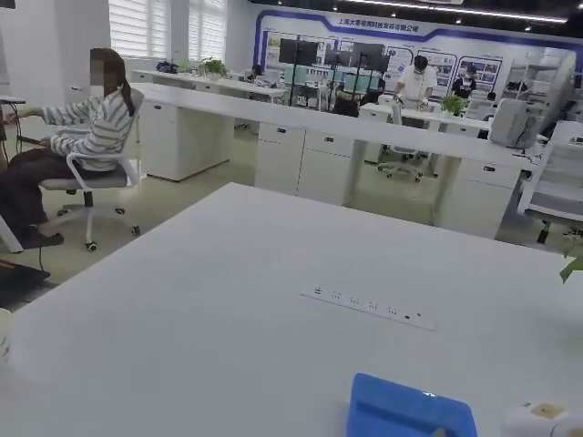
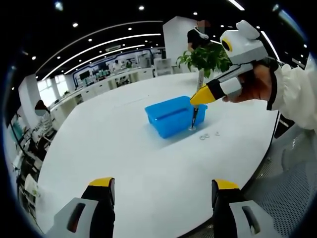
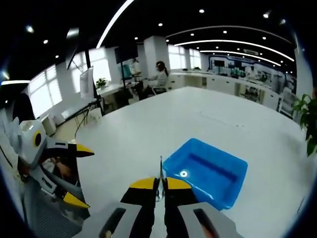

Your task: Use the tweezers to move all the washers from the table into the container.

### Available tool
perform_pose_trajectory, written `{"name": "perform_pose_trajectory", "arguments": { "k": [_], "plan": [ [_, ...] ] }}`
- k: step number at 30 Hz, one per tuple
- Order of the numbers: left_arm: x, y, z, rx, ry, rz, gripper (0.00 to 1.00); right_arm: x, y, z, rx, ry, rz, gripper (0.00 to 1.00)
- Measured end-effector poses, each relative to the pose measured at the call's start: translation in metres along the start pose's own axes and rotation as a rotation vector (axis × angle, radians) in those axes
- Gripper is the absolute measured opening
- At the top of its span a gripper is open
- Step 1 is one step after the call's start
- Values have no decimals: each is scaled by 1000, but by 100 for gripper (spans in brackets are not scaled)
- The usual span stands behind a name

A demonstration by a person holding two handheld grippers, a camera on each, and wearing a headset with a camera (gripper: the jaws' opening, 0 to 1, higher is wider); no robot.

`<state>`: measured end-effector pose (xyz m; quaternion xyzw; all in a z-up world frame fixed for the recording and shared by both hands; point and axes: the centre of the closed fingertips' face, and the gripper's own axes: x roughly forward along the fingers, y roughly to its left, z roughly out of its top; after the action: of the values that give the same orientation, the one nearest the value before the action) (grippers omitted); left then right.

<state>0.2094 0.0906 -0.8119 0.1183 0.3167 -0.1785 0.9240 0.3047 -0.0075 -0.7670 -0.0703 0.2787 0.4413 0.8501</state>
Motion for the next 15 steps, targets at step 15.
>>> {"name": "perform_pose_trajectory", "arguments": {
  "k": [15],
  "plan": [
    [-3, 0, 6, -14, -37, -5, 81, -9, -5, 28, 25, -38, 15, 1]
  ]
}}
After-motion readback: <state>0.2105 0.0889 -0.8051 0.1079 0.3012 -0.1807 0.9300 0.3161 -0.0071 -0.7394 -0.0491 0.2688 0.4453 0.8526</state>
